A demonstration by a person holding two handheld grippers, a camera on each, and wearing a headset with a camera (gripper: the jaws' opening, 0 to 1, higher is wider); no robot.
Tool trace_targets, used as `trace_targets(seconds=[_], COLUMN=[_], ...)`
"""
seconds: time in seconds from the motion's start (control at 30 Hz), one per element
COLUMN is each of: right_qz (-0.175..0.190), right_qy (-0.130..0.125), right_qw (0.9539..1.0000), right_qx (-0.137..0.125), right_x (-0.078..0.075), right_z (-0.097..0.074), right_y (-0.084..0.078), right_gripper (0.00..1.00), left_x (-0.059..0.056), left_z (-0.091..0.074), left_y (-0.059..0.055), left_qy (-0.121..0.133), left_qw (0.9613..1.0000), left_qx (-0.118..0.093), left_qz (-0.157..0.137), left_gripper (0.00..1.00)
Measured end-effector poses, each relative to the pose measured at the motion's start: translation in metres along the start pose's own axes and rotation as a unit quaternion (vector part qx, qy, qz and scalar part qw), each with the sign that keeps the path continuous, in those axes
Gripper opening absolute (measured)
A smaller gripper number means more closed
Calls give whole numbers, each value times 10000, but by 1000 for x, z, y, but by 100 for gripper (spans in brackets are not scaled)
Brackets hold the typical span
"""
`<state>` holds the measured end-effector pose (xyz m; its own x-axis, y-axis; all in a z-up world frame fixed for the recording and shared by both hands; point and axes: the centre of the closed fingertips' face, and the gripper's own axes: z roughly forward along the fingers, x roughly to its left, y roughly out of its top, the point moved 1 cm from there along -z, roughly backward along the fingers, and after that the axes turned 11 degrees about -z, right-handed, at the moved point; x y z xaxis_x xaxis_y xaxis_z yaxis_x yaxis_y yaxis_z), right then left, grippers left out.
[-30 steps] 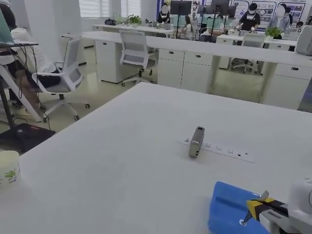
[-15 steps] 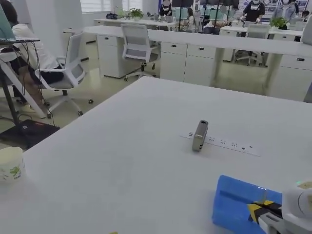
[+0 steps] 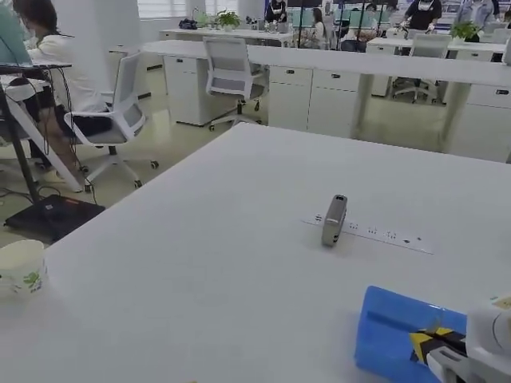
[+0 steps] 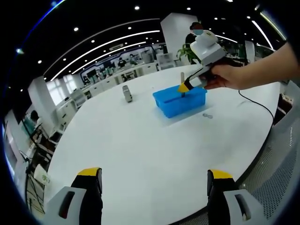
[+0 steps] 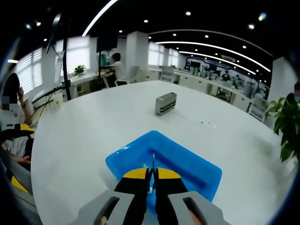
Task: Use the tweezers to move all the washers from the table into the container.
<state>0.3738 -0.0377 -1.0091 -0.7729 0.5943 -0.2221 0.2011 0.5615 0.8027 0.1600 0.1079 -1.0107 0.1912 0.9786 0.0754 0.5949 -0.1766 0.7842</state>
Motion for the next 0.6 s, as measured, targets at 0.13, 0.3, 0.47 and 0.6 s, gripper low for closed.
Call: trace_targets(seconds=[0.13, 0.3, 0.47, 0.6], right_qz=[-50, -109, -44, 193], right_qy=[-25, -32, -105, -137], right_qw=[10000, 9999, 9999, 9997], right_qx=[-9, -34, -16, -20], right_x=[-2, -1, -2, -3], right_z=[1, 1, 0, -2], right_y=[0, 0, -1, -1], right_gripper=[1, 1, 1, 2], left_x=[0, -1, -1, 0], left_z=[0, 1, 0, 0], left_y=[0, -1, -1, 0], left_qy=[-7, -17, -23, 0], left_qw=[10000, 10000, 10000, 10000], left_qx=[15, 52, 53, 26], left_qz=[11, 35, 28, 16], left_gripper=[95, 95, 95, 95])
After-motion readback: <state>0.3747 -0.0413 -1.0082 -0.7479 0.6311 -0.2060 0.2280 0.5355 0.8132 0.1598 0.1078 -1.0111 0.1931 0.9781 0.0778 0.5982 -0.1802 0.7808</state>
